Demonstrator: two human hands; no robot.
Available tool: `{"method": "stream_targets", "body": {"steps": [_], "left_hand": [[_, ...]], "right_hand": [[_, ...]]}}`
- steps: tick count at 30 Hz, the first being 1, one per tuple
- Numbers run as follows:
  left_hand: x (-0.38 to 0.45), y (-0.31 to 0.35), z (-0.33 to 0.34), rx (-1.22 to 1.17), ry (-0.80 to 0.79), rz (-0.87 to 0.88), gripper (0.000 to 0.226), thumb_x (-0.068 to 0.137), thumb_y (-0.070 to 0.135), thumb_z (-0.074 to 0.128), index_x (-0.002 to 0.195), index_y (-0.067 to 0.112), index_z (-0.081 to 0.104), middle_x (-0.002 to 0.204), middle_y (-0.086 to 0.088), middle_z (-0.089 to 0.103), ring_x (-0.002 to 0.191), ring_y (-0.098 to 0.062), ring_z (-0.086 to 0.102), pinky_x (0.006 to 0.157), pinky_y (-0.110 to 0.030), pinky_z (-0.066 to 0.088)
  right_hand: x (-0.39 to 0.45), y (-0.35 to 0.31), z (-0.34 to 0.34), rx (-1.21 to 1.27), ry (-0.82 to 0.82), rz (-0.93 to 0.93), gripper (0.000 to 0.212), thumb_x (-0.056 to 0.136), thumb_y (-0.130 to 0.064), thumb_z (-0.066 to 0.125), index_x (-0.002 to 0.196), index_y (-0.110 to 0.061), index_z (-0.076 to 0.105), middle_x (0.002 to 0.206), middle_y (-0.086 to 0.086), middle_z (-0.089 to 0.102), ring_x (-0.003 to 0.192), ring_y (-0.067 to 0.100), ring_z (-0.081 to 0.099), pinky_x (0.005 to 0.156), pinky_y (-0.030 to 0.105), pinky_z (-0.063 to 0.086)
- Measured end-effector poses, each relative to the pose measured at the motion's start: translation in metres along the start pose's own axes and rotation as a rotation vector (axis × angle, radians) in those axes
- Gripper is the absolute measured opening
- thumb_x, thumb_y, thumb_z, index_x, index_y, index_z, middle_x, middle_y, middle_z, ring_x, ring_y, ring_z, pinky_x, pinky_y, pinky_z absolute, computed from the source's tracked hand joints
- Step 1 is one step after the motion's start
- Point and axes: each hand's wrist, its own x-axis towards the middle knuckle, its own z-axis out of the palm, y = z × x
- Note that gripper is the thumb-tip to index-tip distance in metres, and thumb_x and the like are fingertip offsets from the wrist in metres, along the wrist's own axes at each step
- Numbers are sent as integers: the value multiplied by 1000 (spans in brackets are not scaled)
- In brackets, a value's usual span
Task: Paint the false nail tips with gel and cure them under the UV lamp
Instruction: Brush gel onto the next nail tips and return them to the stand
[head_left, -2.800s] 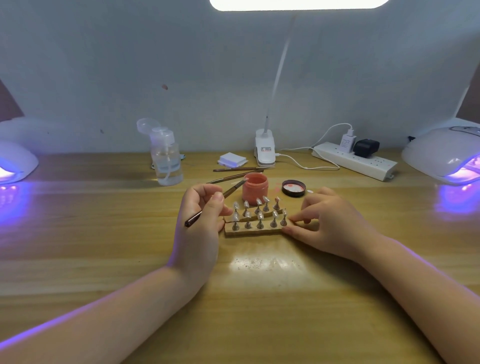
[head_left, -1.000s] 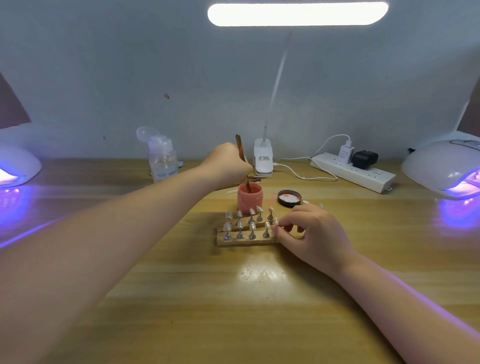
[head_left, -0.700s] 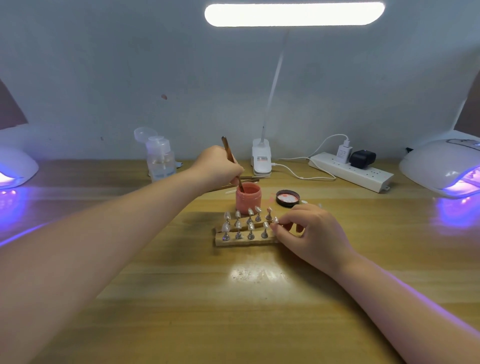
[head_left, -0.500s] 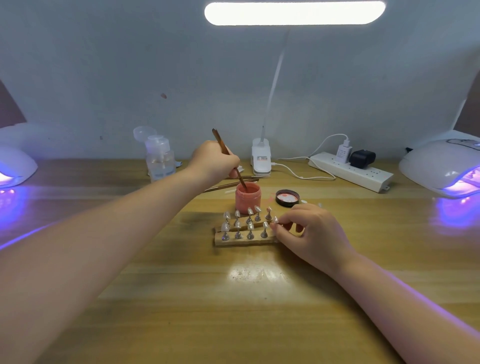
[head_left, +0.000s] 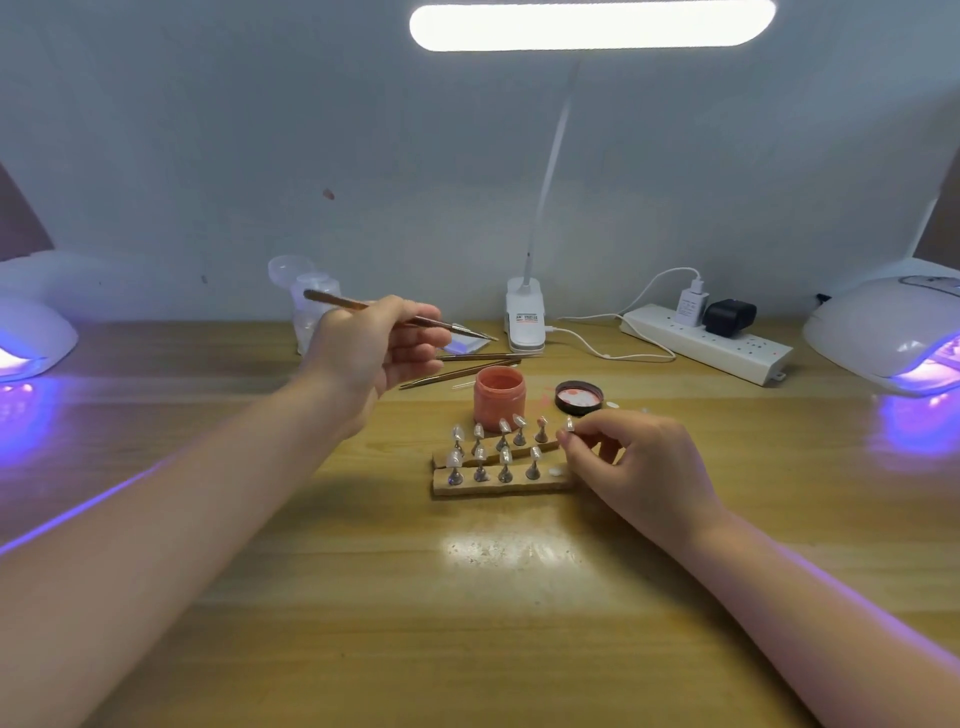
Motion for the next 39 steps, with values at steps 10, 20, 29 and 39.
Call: {"method": "stream_targets", "body": {"steps": [10, 20, 29, 39], "left_hand": [[-70, -36, -1, 150, -135, 383, 8, 87, 12, 66, 88, 14, 74, 82, -7, 74, 71, -19, 70, 65, -25, 58], [-96, -51, 5, 499, -200, 622, 20, 86, 12, 63, 104, 17, 70, 91, 5, 74, 86, -5, 69, 72, -13, 51], [-97, -51, 6, 532, -216, 668, 21, 86, 12, 63, 106, 13, 70, 96, 5, 74, 90, -4, 69, 76, -14, 50], [-98, -51, 4, 480, -219, 617, 16, 86, 26, 57, 97, 22, 69, 87, 5, 73, 84, -12, 70, 73, -30, 57]], "right_hand": [[1, -11, 10, 292, 64, 123, 9, 83, -13, 74, 92, -16, 76, 77, -6, 71, 71, 9, 65, 70, 33, 54], [0, -6, 17, 287, 64, 54, 15, 83, -16, 74, 91, -28, 73, 80, -21, 68, 69, 9, 63, 63, 20, 50], [0, -6, 18, 270, 97, 25, 10, 82, -14, 75, 90, -20, 76, 79, -12, 71, 67, 12, 61, 64, 25, 50], [-1, -6, 17, 238, 89, 33, 9, 83, -16, 74, 92, -19, 76, 77, -7, 71, 67, 11, 63, 63, 25, 50]]}}
